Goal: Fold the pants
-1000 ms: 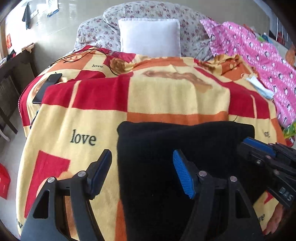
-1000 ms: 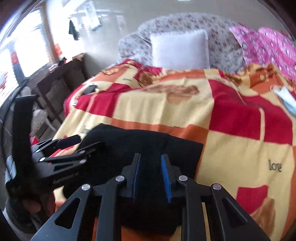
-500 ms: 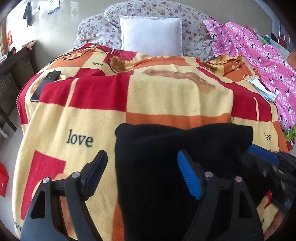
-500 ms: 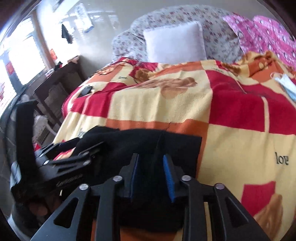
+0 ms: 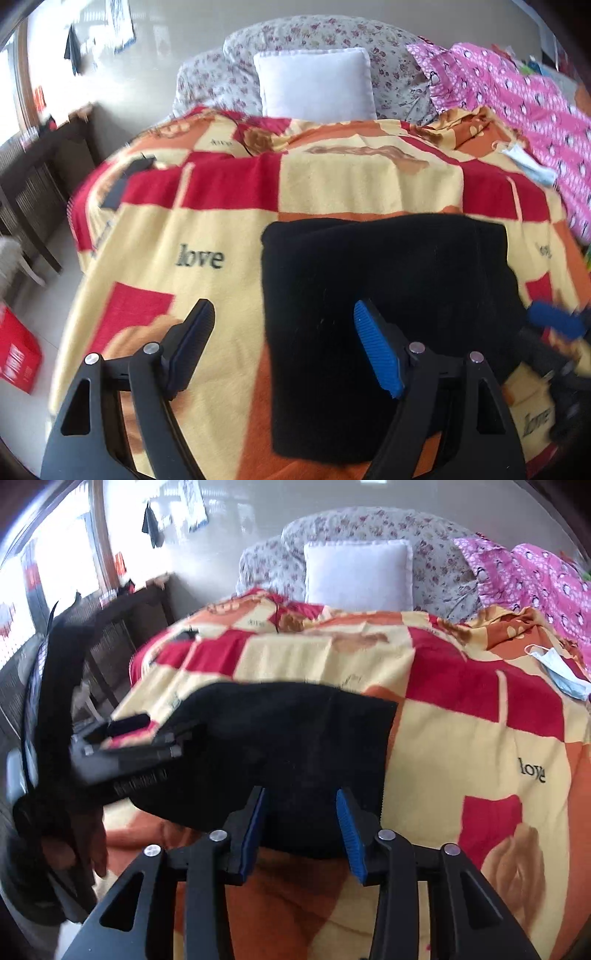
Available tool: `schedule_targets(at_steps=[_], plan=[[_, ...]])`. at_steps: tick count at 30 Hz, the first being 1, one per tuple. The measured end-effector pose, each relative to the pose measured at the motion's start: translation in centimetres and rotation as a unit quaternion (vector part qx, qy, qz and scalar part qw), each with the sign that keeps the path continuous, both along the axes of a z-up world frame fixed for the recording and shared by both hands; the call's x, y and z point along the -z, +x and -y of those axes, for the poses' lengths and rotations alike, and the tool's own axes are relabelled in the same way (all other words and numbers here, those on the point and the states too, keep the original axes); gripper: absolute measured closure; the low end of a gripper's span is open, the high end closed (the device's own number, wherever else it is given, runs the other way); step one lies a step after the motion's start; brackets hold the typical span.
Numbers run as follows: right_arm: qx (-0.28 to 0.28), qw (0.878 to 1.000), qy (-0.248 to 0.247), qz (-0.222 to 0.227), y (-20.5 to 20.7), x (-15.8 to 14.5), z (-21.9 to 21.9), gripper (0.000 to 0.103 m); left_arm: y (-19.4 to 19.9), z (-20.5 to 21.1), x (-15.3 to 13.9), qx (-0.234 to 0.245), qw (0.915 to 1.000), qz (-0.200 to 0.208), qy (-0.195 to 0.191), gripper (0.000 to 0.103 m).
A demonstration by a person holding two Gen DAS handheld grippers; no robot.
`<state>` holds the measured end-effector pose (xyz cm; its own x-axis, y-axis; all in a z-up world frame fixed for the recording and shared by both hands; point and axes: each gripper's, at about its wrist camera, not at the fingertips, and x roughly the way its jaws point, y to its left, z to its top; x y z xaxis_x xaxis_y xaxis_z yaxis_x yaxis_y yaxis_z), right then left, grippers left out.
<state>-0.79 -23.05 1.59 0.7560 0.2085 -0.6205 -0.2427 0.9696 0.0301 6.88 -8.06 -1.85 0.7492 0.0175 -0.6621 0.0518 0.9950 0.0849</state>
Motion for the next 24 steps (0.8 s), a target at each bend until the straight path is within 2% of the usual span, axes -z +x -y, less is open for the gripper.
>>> schedule_targets(at_steps=[2,6,10,13,24], plan=[[0.005,1.0,0.009,0.018,-0.8,-0.6,0.2,0.042,-1.0,0.0,-0.3,-0.003,0.9998,0.015,0.011,0.025],[0.016,0.999,0.027,0.037,-1.8,-1.2,0.3,0.038,-2.8,-1.2,-0.7,0.007,0.9993,0.022,-0.031,0.023],[0.017,0.999,0.015,0.046,-2.6,-1.4,-0.4,0.035,-4.5,-1.8,-1.2,-0.002,0.9985,0.046,-0.03,0.023],[0.014,0.998,0.02,0.052,-3.2,-1.6,-0.6,0.029,-5.7,-2.7,-1.6,-0.006,0.9972,0.06,-0.045,0.023],[0.01,0.999,0.02,0.046,-4.2,-1.2,-1.3,0.028,-7.9,-3.0,-2.0,-0.008,0.9946,0.093,-0.046,0.02]])
